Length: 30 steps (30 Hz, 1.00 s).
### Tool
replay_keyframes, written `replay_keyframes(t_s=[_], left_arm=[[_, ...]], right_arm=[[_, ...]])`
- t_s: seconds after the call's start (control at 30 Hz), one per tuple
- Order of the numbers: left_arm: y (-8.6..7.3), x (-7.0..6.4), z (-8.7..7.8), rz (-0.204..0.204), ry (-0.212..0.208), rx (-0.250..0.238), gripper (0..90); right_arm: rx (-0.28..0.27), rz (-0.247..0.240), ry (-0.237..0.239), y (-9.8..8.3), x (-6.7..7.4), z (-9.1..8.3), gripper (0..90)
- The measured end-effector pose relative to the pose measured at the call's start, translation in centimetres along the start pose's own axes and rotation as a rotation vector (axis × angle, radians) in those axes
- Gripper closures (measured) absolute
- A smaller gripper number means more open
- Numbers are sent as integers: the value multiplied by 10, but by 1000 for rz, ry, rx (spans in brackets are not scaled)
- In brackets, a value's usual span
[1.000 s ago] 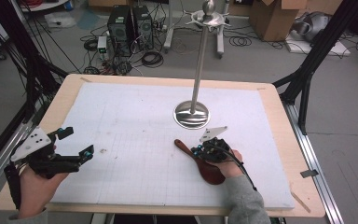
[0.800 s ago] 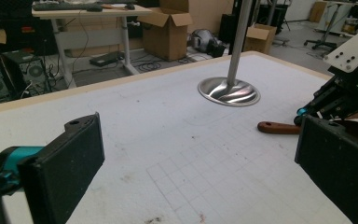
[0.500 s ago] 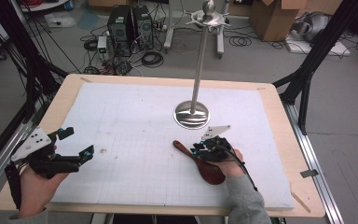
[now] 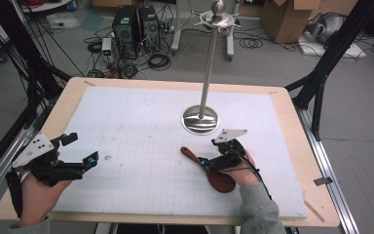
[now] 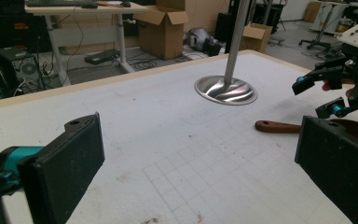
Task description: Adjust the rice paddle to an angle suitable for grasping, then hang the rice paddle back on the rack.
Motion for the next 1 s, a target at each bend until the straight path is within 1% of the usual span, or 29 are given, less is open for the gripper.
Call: replay_keyframes(t_s=[0.13,0.27,0.3,0.47,0.67,0.7,0.73,0.77,0.8,1.0], left_arm=[[1,0,1,1,-3,-1,17],[0,-2,4,5,-11,4,17],[0,-3,5,3,-11,4,17],[0,-3,5,8,-15,9,17],[0,-3,6,3,-17,7,17],[0,-3,7,-1,-19,9,17],[0,-3,8,-2,-19,10,17],[0,-3,8,-2,-19,10,17],[-1,-2,9,-2,-19,14,17],[-2,-4,10,0,-21,17,17]], right_arm=[[0,-8,6,4,5,-3,109],[5,-44,29,9,13,-6,109],[9,-53,33,9,15,-6,109],[30,-65,44,7,17,-4,109],[51,-63,50,5,19,-2,109],[65,-59,49,4,19,1,109],[81,-43,50,3,19,2,109],[81,-43,50,3,19,2,109],[101,-39,44,0,20,5,109],[121,-38,41,-1,22,10,118]])
Point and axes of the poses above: each handheld gripper's, and its own axes: z roughly forward along the jaws, y roughly out of its top, x roughly to its left, the point moved 7 cm from there along z, roughly forward along the jaws, and after that the axes turned 5 degrees about -z, right-handed, at the moved point
